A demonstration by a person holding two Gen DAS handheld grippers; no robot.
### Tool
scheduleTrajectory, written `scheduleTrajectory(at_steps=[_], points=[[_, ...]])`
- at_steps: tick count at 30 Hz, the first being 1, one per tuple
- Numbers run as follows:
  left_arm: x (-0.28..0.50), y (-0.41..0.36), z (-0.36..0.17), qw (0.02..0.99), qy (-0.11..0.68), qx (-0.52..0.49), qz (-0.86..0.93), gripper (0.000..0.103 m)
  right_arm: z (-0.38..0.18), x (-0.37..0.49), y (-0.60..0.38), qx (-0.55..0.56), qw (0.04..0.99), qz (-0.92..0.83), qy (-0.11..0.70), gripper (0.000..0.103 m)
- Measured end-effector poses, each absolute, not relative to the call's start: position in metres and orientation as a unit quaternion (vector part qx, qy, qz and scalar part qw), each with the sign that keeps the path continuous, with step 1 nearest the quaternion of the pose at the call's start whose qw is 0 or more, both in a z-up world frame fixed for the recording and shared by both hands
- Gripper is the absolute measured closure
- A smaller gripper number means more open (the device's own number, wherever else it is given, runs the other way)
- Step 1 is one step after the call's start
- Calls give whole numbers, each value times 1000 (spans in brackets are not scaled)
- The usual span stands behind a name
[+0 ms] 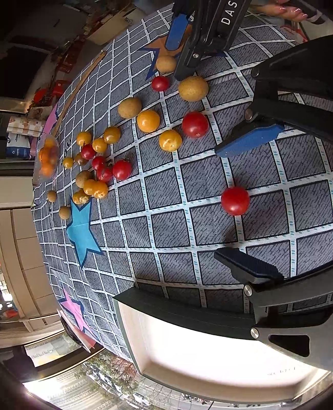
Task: Organize fruits
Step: 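Grasp a red tomato with the left tool while the right tool grasps a brown fruit, then carry both fruits into the white tray and open both tools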
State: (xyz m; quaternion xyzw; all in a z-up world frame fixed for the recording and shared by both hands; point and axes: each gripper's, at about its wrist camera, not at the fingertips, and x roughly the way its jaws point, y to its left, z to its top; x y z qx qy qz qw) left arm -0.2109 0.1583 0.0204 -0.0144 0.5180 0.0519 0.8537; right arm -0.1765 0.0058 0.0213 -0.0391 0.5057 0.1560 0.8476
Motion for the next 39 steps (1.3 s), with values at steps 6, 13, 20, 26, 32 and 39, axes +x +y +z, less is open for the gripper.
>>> scheduleTrajectory(at_steps=[6,13,20,26,32,39], points=[[-211,154,25,854,519,-21,29,81,24,-176,11,-56,851,157,497,74],[-227,159,36,858,513,-38,7,82,31,-186,1,-9,842,179,509,75],[-253,176,60,869,493,-47,8,82,52,-207,11,0,838,210,503,75],[-275,202,80,881,470,-48,32,82,69,-221,36,-4,833,240,499,75],[-295,243,87,885,457,-56,75,82,86,-236,78,-21,826,276,491,75],[-320,304,73,869,466,-72,149,82,94,-255,142,-43,806,329,489,75]])
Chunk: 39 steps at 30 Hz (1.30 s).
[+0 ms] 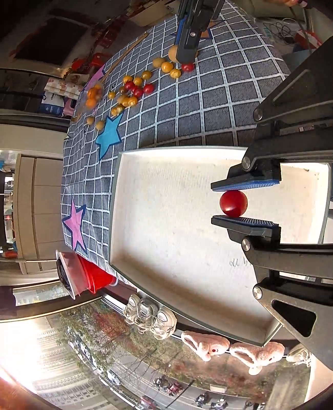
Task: Organize fruits
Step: 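Carry both fruits into the white tray and open both tools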
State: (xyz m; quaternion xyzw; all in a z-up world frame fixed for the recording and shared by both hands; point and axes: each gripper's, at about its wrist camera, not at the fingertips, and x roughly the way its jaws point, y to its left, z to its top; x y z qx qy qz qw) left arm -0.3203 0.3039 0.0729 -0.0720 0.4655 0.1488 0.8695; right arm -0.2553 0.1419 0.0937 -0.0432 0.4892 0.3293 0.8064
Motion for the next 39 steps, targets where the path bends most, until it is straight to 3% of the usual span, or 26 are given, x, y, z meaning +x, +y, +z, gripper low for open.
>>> scheduleTrajectory(at_steps=[10,27,28,33,36,37,38,39], points=[[-340,372,40,835,494,-98,225,82,76,-271,234,-81,765,382,511,75],[-341,379,29,831,499,-87,231,82,33,-275,305,-172,731,378,541,74],[-341,378,30,831,499,-86,231,82,33,-275,306,-171,731,379,541,73],[-341,377,30,828,504,-88,228,82,42,-270,306,-159,740,382,531,39],[-342,377,30,827,506,-90,227,81,55,-266,299,-145,751,379,521,37],[-342,377,30,827,506,-90,227,72,60,-264,296,-139,755,378,518,35],[-343,377,31,828,504,-89,229,37,64,-263,293,-133,759,376,514,31],[-344,376,33,832,496,-86,234,19,69,-262,289,-128,763,375,510,27]])
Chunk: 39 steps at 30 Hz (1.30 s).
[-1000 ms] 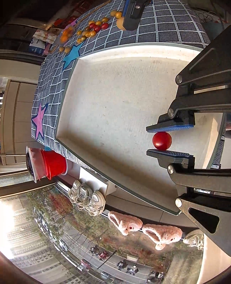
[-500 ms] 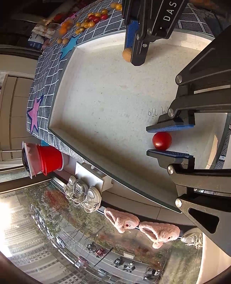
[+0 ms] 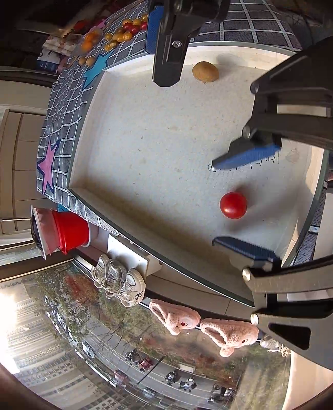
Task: Organize fruits
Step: 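Carry both fruits into the white tray and open both tools, then grasp a red tomato with the left tool while the right tool grasps another red tomato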
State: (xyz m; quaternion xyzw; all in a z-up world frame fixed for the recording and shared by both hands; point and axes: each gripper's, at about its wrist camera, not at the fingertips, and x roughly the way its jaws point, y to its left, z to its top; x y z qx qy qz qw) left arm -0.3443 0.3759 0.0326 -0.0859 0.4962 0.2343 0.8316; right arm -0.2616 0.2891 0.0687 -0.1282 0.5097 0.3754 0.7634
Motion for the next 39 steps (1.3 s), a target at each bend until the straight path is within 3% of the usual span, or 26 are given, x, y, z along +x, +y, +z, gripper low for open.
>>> scheduleTrajectory(at_steps=[1,10,23,39], points=[[-348,374,38,840,479,-79,243,7,72,-261,285,-124,767,374,506,26],[-347,354,60,857,460,-64,224,7,85,-260,231,-84,789,351,498,25],[-316,268,89,883,447,-16,145,7,70,-236,103,-39,819,254,513,25],[-257,156,53,872,486,19,56,8,44,-198,-8,-14,845,161,510,25]])
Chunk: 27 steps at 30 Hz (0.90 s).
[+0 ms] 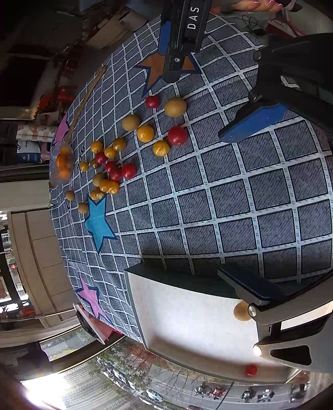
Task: Organize fruits
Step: 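Grasp a red tomato with the left tool while the right tool grasps another red tomato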
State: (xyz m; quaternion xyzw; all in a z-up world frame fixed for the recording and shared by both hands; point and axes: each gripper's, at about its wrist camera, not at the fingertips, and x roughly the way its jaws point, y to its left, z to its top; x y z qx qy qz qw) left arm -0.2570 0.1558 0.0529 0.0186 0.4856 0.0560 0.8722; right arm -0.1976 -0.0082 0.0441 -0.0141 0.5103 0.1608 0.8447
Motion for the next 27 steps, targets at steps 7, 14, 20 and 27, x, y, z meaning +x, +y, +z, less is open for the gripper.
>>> scheduleTrajectory(at_steps=[7,14,20,27], points=[[-231,138,36,869,492,15,40,18,29,-184,-8,-28,842,182,507,34],[-210,128,25,861,507,26,34,27,25,-170,5,-33,837,217,501,40],[-201,119,23,863,504,36,22,27,24,-165,17,-59,836,231,495,46],[-191,116,24,861,507,25,12,41,24,-164,29,-87,833,234,493,68]])
